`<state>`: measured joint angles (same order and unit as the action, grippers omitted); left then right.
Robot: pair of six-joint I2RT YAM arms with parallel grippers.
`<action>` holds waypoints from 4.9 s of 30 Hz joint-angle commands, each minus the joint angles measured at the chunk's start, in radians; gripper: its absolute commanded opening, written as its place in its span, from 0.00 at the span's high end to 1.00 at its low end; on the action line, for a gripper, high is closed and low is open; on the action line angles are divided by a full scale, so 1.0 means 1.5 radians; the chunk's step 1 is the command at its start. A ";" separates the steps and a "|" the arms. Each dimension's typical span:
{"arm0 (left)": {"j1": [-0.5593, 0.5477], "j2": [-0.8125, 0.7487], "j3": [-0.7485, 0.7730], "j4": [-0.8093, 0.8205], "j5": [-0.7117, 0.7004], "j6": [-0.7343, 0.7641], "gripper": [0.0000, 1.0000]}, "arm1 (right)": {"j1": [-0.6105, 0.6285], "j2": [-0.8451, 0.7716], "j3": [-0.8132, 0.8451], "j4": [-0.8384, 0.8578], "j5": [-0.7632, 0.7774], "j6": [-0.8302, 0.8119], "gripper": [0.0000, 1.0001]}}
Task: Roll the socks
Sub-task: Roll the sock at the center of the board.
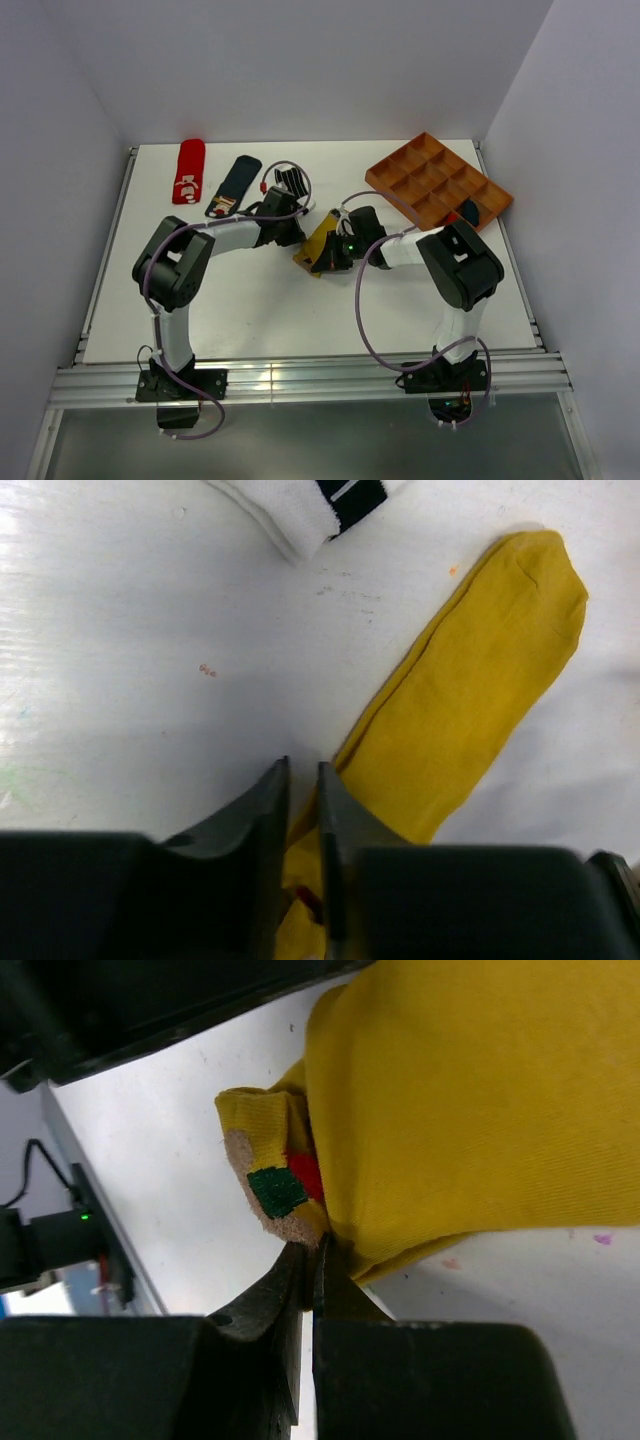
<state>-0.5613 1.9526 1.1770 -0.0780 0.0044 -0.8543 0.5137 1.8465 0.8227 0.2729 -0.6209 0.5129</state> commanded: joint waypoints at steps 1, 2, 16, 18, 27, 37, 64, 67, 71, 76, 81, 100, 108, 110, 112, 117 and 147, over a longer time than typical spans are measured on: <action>0.003 -0.044 -0.027 -0.012 -0.019 0.008 0.74 | -0.018 0.041 -0.007 -0.080 -0.024 0.018 1.00; 0.000 -0.054 -0.039 -0.012 -0.023 -0.001 0.70 | -0.023 0.045 -0.006 -0.081 -0.024 0.020 1.00; -0.052 -0.288 -0.297 0.111 -0.045 -0.192 0.30 | -0.046 0.108 -0.003 -0.011 -0.098 0.108 1.00; -0.067 -0.288 -0.318 0.144 -0.048 -0.224 0.30 | -0.047 0.111 0.000 -0.007 -0.104 0.114 1.00; -0.071 -0.248 -0.351 0.230 -0.089 -0.272 0.39 | -0.048 0.129 0.003 0.010 -0.110 0.141 1.00; -0.071 -0.198 -0.335 0.226 -0.116 -0.281 0.53 | -0.047 0.142 0.002 0.029 -0.115 0.157 1.00; -0.128 -0.144 -0.142 -0.009 -0.189 -0.143 1.00 | 0.112 -0.274 -0.060 -0.117 0.298 -0.113 0.61; -0.132 -0.138 -0.126 -0.024 -0.189 -0.136 1.00 | 0.136 -0.267 -0.072 -0.066 0.310 -0.122 0.60; -0.137 -0.129 -0.106 -0.045 -0.193 -0.125 1.00 | 0.143 -0.242 -0.084 -0.006 0.307 -0.130 0.60; -0.139 -0.113 -0.090 -0.059 -0.189 -0.118 1.00 | 0.163 -0.215 -0.100 0.037 0.330 -0.156 0.59; -0.140 -0.101 -0.080 -0.069 -0.184 -0.116 0.99 | 0.180 -0.204 -0.115 0.083 0.348 -0.181 0.58; -0.139 -0.085 -0.048 -0.091 -0.167 -0.117 0.99 | 0.198 -0.081 -0.058 0.038 0.405 -0.192 0.57; -0.139 -0.110 -0.053 -0.085 -0.160 -0.134 0.96 | 0.206 -0.018 0.007 -0.073 0.482 -0.171 0.74; -0.137 -0.125 -0.063 -0.078 -0.163 -0.140 0.93 | 0.206 -0.005 0.018 -0.109 0.498 -0.160 0.94; -0.133 -0.141 -0.074 -0.074 -0.167 -0.148 0.86 | 0.203 -0.006 0.025 -0.129 0.505 -0.150 1.00; -0.121 -0.185 -0.113 -0.049 -0.175 -0.179 0.63 | 0.162 -0.041 0.013 -0.156 0.392 -0.114 1.00; -0.092 -0.200 -0.229 0.117 -0.098 -0.204 0.39 | -0.098 0.124 0.021 0.034 -0.229 0.129 1.00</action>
<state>-0.7059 1.6623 0.8474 0.0425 -0.1596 -1.1439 0.3729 2.0014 0.8368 0.3832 -0.9886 0.7170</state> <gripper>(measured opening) 0.619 0.020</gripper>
